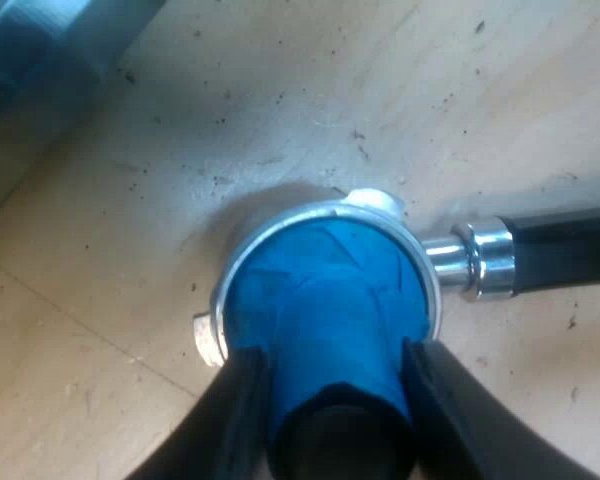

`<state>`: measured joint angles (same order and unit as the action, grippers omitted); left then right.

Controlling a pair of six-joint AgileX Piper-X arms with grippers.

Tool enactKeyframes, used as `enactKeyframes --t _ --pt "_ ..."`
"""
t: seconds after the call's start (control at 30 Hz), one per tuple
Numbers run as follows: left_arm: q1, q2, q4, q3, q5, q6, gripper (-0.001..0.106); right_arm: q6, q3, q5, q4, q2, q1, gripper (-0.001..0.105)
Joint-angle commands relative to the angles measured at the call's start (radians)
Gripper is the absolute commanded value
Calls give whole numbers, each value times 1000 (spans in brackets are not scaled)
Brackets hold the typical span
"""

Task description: Grind coffee beans and then tamp

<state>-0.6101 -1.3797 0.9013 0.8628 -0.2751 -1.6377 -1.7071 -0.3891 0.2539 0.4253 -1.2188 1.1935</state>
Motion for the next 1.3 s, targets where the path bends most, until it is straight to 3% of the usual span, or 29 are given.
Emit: enactKeyframes --t 0.03,0.27,0.67,0.83,1.03,1.13,1.3 --pt "-3 0 -31 -30 15 9 0 -1 0 -6 5 0 -2 77" --pt "-3 0 -46 -86 15 9 0 -1 0 -6 5 0 -2 77" --pt "-3 109 -34 5 8 9 0 -5 0 -6 5 2 -2 77" --pt "-3 170 25 28 8 9 0 -24 0 -6 5 16 -2 77" --pt "-3 261 76 28 30 9 0 -24 -2 -12 5 41 -2 77" --pt "-3 308 109 28 99 5 0 -24 -16 -16 5 53 -2 77" --pt "-3 337 143 28 108 -4 0 -24 -72 -59 -5 54 -2 77"
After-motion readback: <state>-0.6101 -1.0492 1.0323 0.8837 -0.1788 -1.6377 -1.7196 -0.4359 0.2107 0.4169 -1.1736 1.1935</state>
